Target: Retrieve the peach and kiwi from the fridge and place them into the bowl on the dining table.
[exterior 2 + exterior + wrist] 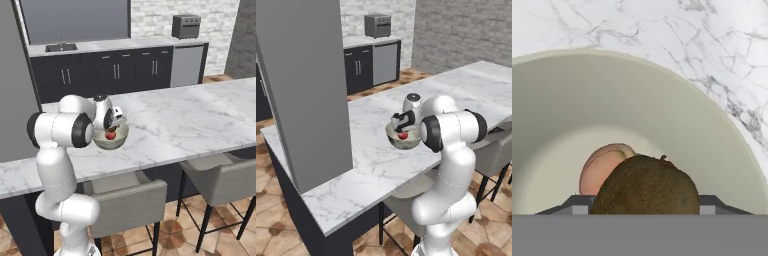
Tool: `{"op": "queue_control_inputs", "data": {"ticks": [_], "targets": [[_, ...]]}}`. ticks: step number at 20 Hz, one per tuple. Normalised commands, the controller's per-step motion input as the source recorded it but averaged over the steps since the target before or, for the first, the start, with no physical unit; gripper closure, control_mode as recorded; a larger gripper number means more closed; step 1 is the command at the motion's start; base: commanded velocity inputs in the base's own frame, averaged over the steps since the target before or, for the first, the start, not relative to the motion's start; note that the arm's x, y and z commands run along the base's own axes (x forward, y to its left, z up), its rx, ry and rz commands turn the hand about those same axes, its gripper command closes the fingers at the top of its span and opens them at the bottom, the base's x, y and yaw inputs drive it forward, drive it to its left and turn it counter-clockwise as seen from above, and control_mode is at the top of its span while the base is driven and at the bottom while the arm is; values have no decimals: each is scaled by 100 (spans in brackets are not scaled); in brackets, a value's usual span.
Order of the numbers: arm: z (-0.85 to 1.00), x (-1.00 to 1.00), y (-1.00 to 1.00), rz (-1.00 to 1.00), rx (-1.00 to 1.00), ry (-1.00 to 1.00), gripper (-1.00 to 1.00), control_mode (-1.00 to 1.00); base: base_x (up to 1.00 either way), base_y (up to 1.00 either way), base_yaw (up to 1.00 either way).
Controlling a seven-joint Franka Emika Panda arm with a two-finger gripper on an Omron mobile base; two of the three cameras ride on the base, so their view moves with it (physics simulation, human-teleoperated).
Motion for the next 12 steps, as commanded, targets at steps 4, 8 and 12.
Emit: {"op": "queue_control_inputs", "data": {"ticks": [4,8,12], "targets": [[-18,31,0,0,0,1,100,-100,0,0,0],[-5,12,0,0,0,0,-100,-100,0,0,0],[0,-1,0,0,0,0,-100,-100,0,0,0]]}}
